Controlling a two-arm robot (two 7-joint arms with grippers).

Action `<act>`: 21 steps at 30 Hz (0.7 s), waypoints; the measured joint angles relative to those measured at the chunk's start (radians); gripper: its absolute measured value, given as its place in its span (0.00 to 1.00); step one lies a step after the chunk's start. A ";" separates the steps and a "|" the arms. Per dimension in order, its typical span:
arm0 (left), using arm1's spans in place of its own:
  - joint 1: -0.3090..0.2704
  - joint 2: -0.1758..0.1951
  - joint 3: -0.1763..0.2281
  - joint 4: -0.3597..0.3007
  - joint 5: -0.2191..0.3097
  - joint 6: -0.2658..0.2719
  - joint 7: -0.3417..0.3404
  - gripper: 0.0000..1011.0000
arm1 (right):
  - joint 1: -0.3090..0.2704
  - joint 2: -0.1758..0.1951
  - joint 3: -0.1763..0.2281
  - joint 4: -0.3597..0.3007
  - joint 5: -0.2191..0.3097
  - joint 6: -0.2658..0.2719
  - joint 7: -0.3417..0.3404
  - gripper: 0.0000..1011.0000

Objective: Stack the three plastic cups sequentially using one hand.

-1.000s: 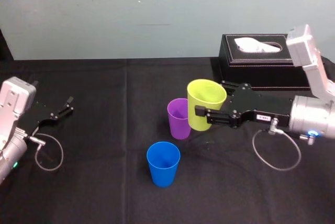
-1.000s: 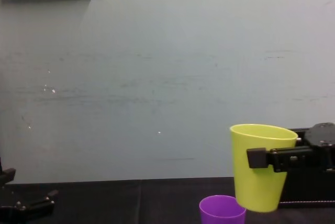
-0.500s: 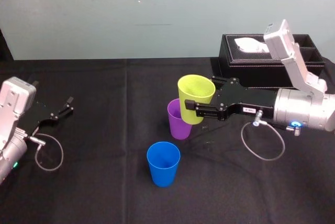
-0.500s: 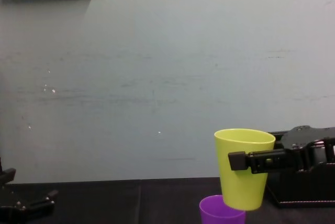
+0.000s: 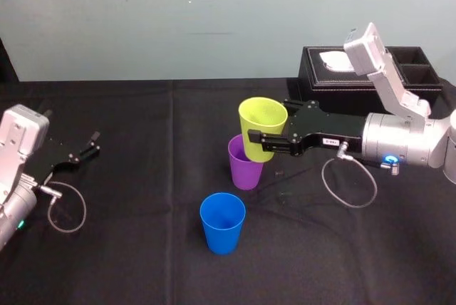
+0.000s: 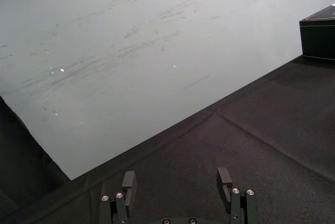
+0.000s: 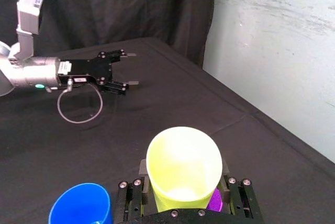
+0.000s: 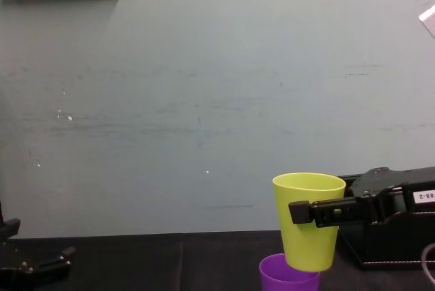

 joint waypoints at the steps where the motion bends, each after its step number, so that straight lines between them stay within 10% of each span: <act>1: 0.000 0.000 0.000 0.000 0.000 0.000 0.000 1.00 | 0.005 -0.003 -0.002 0.008 -0.004 0.000 0.000 0.73; 21: 0.000 0.000 0.000 0.000 0.000 0.000 0.000 1.00 | 0.032 -0.034 -0.017 0.055 -0.040 -0.007 0.001 0.73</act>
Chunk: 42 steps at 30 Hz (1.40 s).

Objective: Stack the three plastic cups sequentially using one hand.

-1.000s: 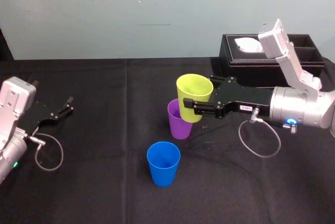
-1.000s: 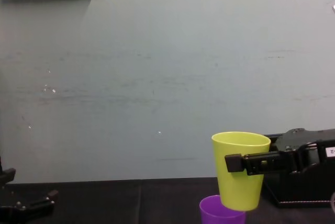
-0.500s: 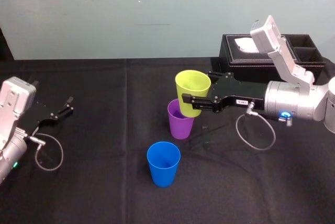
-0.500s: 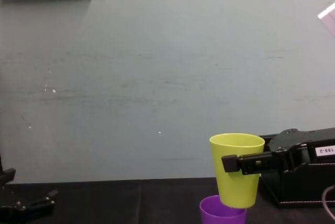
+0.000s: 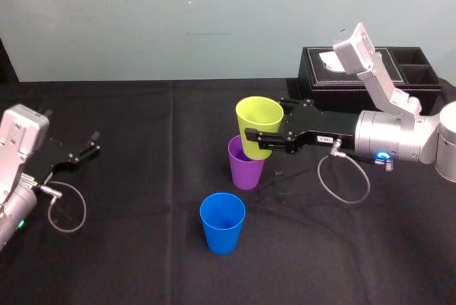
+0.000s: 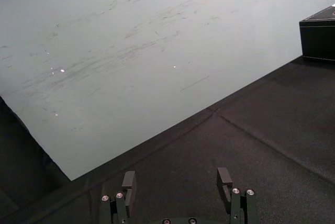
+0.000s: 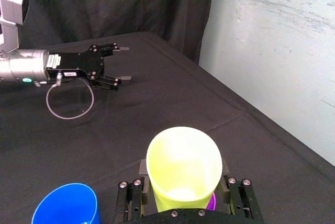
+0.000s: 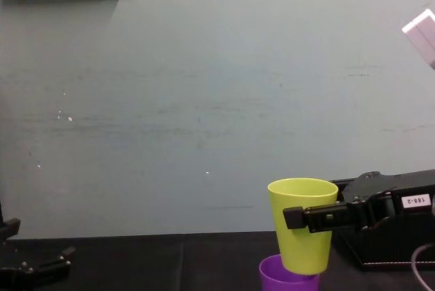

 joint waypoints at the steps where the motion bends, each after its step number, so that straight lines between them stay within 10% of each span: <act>1: 0.000 0.000 0.000 0.000 0.000 0.000 0.000 1.00 | 0.001 -0.001 -0.001 0.001 -0.001 0.000 0.000 0.73; 42: 0.000 0.000 0.000 0.000 0.000 0.000 0.000 1.00 | 0.017 -0.041 -0.012 0.042 -0.034 0.003 0.003 0.73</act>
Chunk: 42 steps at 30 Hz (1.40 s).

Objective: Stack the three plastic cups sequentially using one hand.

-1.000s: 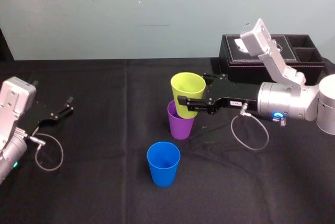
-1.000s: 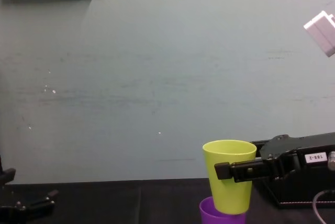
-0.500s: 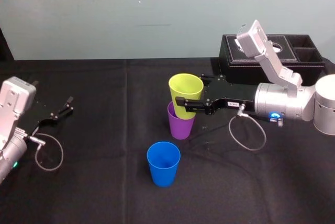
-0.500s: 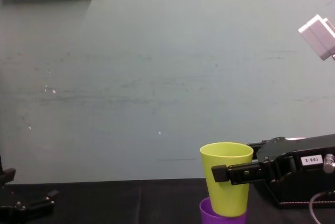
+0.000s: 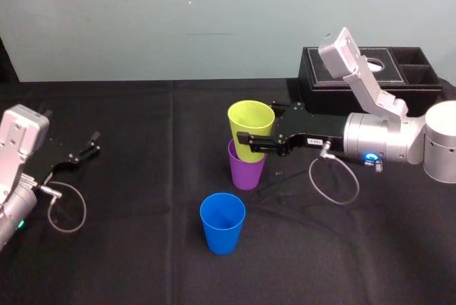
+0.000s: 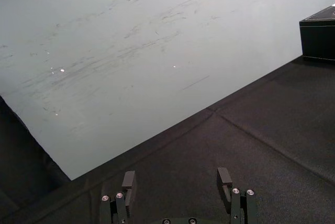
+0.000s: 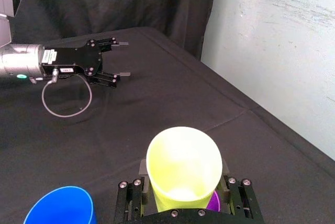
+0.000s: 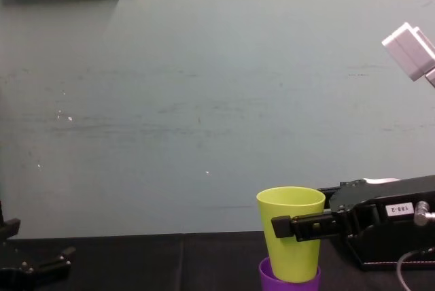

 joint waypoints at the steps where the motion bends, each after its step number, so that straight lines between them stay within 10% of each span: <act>1: 0.000 0.000 0.000 0.000 0.000 0.000 0.000 1.00 | 0.001 -0.001 0.000 0.002 0.000 0.000 0.000 0.73; 42: 0.000 0.000 0.000 0.000 0.000 0.000 0.000 1.00 | 0.035 -0.037 -0.008 0.069 -0.010 -0.006 0.013 0.73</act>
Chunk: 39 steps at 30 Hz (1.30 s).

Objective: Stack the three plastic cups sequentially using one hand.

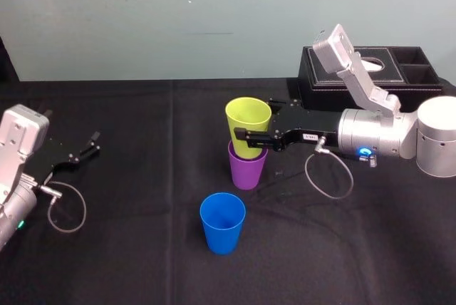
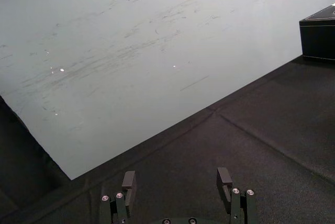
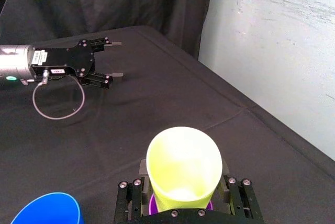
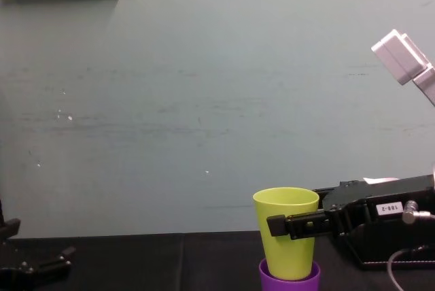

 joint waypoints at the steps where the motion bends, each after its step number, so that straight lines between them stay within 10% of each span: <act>1: 0.000 0.000 0.000 0.000 0.000 0.000 0.000 1.00 | 0.000 0.000 0.000 0.000 0.000 0.000 0.000 0.73; 16: 0.000 0.000 0.000 0.000 0.000 0.000 0.000 1.00 | -0.001 0.001 0.000 -0.003 0.000 0.000 0.000 0.99; 39: 0.000 0.000 0.000 0.000 0.000 0.000 0.000 1.00 | -0.050 0.044 0.015 -0.088 0.001 -0.013 -0.011 0.99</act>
